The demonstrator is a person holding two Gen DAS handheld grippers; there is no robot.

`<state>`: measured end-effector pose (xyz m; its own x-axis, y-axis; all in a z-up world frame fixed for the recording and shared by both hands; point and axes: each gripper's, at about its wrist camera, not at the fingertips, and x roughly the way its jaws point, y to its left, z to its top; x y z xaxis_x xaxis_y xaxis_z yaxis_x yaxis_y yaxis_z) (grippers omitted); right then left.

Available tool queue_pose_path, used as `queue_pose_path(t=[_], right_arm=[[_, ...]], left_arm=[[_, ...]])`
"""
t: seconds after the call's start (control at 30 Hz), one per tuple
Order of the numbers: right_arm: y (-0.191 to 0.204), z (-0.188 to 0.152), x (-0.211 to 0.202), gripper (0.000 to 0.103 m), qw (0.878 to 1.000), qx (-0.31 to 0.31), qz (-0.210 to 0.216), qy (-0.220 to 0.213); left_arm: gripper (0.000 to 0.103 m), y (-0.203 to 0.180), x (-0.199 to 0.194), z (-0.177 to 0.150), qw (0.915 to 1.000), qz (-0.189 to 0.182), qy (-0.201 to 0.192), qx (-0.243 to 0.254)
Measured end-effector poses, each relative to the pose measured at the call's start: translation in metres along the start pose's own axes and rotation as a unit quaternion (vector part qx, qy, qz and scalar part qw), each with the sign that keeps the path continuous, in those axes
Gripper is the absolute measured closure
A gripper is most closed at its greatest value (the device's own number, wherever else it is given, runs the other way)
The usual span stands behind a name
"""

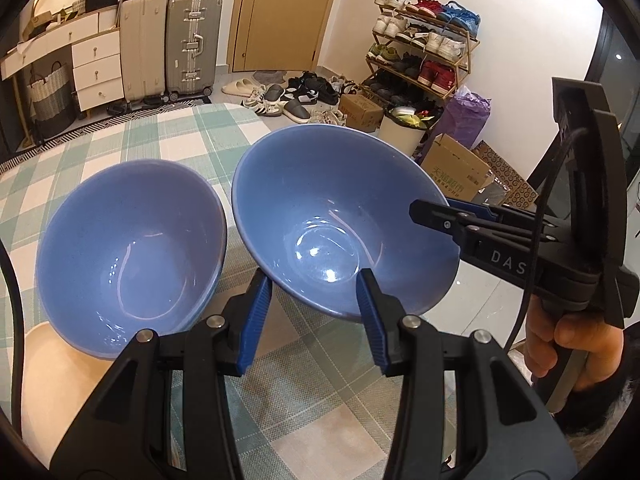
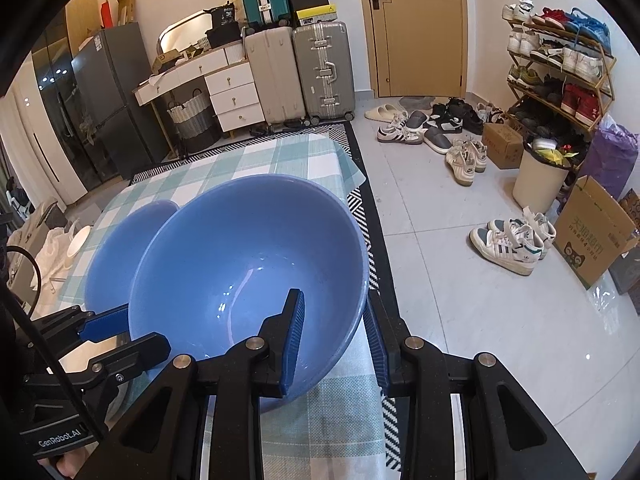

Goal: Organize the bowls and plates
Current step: 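Lift the blue bowls with both tools and carry them over the cream plate stack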

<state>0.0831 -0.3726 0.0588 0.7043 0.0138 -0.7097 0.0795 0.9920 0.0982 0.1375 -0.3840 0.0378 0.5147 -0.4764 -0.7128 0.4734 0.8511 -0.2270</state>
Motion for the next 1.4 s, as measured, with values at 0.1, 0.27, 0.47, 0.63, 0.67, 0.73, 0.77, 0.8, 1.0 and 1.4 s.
queue_pose_path(t=[0.1, 0.27, 0.47, 0.63, 0.67, 0.73, 0.77, 0.8, 1.0, 1.4], right_arm=[[0.003, 0.002, -0.009, 0.071, 1.000, -0.003, 0.000, -0.007], [0.010, 0.007, -0.025, 0.071, 1.000, -0.007, -0.001, -0.023], [0.023, 0.015, -0.044, 0.071, 0.999, -0.017, -0.001, -0.040], [0.037, 0.020, -0.056, 0.071, 0.998, -0.027, 0.003, -0.051], [0.040, 0.022, -0.057, 0.071, 0.998, -0.029, 0.004, -0.053], [0.046, 0.024, -0.061, 0.071, 0.998, -0.032, 0.005, -0.056], [0.049, 0.025, -0.062, 0.071, 0.998, -0.034, 0.006, -0.058], [0.052, 0.026, -0.064, 0.071, 0.998, -0.035, 0.007, -0.060], [0.071, 0.032, -0.071, 0.071, 0.997, -0.047, 0.010, -0.067], [0.101, 0.040, -0.066, 0.071, 0.995, -0.064, 0.025, -0.069]], left_arm=[[0.062, -0.003, -0.012, 0.003, 1.0000, 0.000, -0.008, 0.001], [0.062, -0.003, -0.034, 0.005, 0.9998, -0.003, -0.022, 0.002], [0.062, -0.001, -0.062, 0.011, 0.9992, -0.001, -0.040, 0.002], [0.062, 0.000, -0.089, 0.016, 0.9985, 0.004, -0.055, 0.001], [0.062, 0.001, -0.095, 0.016, 0.9983, 0.005, -0.058, 0.000], [0.062, 0.004, -0.107, 0.015, 0.9978, 0.007, -0.066, -0.001], [0.062, 0.005, -0.112, 0.016, 0.9977, 0.009, -0.067, -0.001], [0.062, 0.007, -0.117, 0.016, 0.9975, 0.010, -0.070, -0.002], [0.062, 0.016, -0.147, 0.017, 0.9965, 0.013, -0.082, -0.006], [0.062, 0.034, -0.177, 0.021, 0.9951, 0.034, -0.091, -0.015]])
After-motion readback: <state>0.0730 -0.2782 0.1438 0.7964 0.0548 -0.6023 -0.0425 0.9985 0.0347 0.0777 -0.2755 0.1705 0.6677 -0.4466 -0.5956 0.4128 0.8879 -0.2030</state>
